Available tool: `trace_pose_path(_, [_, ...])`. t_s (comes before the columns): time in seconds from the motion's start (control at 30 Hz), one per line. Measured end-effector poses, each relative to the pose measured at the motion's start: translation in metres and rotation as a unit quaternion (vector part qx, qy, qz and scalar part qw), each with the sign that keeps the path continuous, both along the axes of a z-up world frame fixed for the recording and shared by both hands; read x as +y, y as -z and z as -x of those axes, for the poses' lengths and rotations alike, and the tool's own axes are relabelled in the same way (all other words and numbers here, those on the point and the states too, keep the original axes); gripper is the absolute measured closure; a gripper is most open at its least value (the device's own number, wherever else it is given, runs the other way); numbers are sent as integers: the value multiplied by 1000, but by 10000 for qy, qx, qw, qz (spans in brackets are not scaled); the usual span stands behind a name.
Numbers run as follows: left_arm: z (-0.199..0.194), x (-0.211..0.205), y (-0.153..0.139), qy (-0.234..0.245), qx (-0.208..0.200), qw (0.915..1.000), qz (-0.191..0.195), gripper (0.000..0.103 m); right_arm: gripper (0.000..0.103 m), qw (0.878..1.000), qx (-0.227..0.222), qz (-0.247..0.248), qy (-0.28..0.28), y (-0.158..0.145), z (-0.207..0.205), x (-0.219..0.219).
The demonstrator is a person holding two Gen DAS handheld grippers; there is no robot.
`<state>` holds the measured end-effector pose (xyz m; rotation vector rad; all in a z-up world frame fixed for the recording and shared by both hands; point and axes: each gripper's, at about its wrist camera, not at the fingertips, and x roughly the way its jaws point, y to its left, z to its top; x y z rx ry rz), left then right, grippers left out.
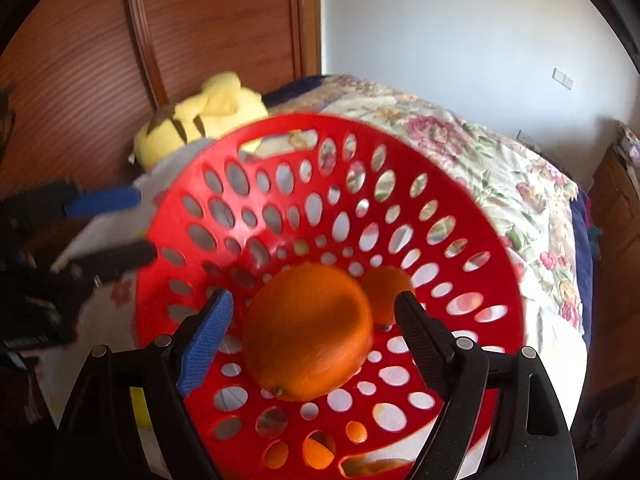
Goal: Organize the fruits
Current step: 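Carry both fruits over the red basket and release them inside, then grasp the yellow pear with the left tool while the right tool grasps the green pear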
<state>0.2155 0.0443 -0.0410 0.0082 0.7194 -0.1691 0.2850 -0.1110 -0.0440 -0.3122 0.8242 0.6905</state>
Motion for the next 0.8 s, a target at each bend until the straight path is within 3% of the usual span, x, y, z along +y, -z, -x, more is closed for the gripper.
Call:
trace_pose_path(0.4, [56, -17, 10, 214, -44, 9997, 129, 44, 18, 9920, -614, -735, 818, -32, 80, -70])
trace_pose_path(0.8, [97, -33, 31, 405, -153, 9989, 190, 41, 19, 9829, -647, -840, 1506, 7, 146, -128])
